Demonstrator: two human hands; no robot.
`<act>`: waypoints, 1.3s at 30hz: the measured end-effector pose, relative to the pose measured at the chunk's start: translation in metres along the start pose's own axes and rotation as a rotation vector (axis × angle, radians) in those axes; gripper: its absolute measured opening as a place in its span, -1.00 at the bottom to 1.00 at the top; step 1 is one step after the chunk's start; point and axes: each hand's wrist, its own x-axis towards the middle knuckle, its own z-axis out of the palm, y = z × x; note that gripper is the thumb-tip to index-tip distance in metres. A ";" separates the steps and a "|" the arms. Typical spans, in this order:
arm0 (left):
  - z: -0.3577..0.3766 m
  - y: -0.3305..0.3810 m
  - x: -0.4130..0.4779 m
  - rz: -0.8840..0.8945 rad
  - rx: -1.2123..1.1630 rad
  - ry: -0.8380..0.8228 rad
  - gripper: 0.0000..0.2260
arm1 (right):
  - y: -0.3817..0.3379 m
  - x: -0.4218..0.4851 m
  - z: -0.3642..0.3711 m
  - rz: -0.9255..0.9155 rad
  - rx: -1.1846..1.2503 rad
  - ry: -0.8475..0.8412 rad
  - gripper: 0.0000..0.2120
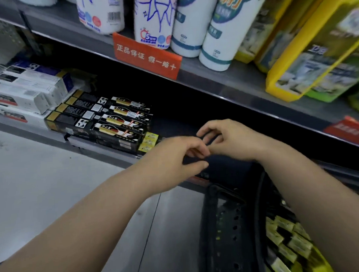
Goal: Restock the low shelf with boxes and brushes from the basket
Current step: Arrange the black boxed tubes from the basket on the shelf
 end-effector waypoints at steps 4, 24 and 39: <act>0.034 0.036 -0.012 0.225 0.153 -0.109 -0.81 | 0.029 -0.088 -0.004 -0.032 0.233 0.137 -0.81; 0.128 0.095 -0.013 0.070 0.026 -0.234 -0.78 | 0.162 -0.204 0.084 0.507 -0.021 0.445 -0.72; 0.125 0.108 -0.008 -0.414 -0.701 -0.139 -0.77 | 0.142 -0.202 0.097 0.468 -0.146 0.034 -0.44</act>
